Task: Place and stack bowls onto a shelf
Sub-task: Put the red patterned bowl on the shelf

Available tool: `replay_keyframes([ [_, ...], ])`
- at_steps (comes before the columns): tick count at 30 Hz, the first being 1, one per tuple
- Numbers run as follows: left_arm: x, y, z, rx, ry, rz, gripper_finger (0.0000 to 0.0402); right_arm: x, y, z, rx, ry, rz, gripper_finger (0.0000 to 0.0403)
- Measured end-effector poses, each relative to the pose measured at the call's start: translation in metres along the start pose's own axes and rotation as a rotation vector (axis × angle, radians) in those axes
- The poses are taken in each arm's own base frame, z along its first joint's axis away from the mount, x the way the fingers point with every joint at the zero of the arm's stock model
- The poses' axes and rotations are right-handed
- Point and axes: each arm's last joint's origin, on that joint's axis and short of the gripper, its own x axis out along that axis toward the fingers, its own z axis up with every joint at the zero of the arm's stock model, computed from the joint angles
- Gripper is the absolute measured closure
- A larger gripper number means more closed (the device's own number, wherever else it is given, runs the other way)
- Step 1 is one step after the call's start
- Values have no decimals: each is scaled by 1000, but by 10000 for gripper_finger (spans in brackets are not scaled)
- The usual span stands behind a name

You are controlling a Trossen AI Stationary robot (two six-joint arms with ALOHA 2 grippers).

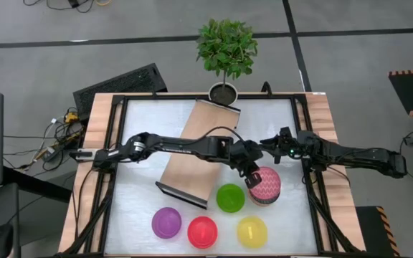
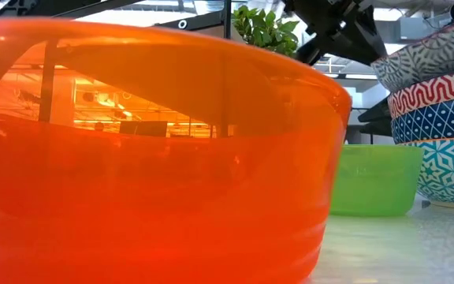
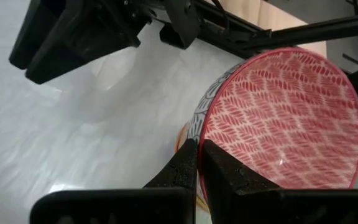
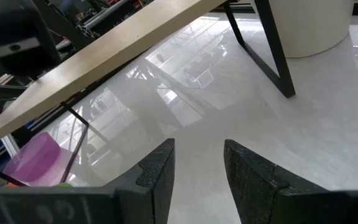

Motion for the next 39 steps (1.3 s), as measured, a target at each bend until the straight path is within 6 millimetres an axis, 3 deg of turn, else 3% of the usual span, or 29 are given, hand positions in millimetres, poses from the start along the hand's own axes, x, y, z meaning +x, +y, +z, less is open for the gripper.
replay_keyframes([
  [11, -26, -2, 9, -60, 36, -39, 402, 0, 0, 0, -3, 0, 0, 239],
  [21, -78, 17, 24, -121, 80, 57, 401, 1, -1, -1, -16, 12, -8, 239],
  [32, -144, 70, 32, -154, 233, 295, 401, 1, -1, -1, -18, 11, -8, 239],
  [39, -162, 105, 39, -178, 270, 358, 401, 1, -1, -1, -18, 11, -7, 239],
])
